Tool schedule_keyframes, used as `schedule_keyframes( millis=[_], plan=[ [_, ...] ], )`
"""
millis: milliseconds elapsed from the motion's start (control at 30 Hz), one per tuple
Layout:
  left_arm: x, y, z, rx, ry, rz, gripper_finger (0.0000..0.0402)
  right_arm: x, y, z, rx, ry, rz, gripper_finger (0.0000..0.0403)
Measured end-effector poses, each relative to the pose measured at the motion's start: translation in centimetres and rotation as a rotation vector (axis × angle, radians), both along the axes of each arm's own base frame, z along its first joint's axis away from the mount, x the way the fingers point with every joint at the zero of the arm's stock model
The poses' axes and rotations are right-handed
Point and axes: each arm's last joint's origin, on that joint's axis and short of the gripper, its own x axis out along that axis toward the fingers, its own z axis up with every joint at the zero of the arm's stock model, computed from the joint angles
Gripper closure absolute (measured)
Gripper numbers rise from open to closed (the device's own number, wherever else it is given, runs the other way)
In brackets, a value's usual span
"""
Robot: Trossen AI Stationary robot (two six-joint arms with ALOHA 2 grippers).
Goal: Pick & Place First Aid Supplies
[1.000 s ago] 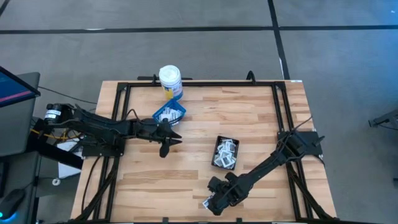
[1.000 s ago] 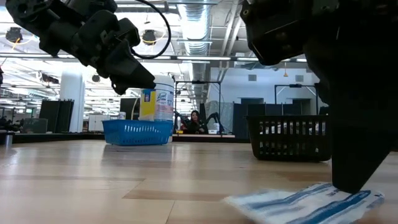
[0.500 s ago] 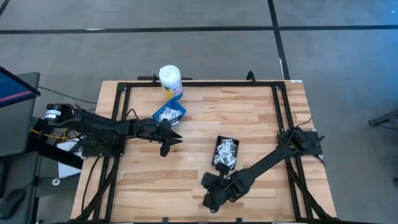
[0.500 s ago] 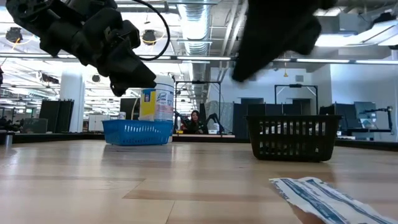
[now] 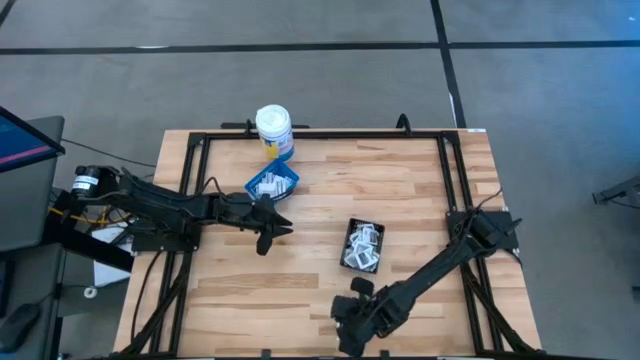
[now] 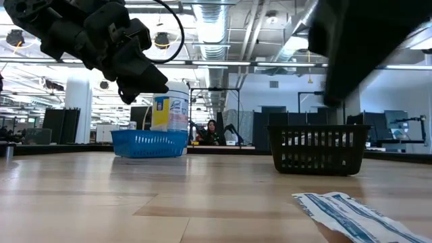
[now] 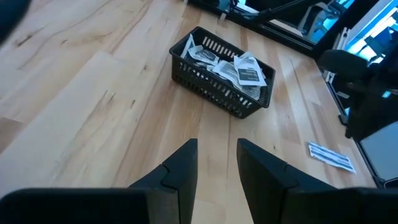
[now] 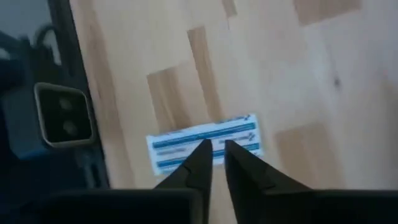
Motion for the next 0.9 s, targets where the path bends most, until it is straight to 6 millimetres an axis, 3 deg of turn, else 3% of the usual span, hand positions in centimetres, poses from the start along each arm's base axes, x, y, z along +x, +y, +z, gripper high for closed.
schedule_keyframes(
  millis=[133, 400, 633, 767, 900],
  plan=[
    [0.0, 0.0, -0.1, -0.020, 0.004, 0.006, 0.0289, -0.2, 1.0, -0.8, -0.088, -0.050, 0.080, 0.0327],
    [0.0, 0.0, -0.1, -0.032, 0.005, 0.009, 0.0289, -0.3, 1.9, -4.9, -0.165, 0.023, 0.111, 0.0265],
    [0.0, 0.0, -0.2, -0.032, 0.008, 0.009, 0.0289, -0.1, 1.6, -5.6, -0.216, 0.037, 0.141, 0.0220],
    [0.0, 0.0, -0.2, -0.032, 0.010, 0.009, 0.0289, 0.4, 1.0, -5.6, -0.178, 0.060, 0.142, 0.0230],
    [0.0, 0.0, -0.2, -0.032, 0.010, 0.009, 0.0289, 0.9, 0.4, -5.7, -0.103, 0.106, 0.153, 0.0289]
  ],
)
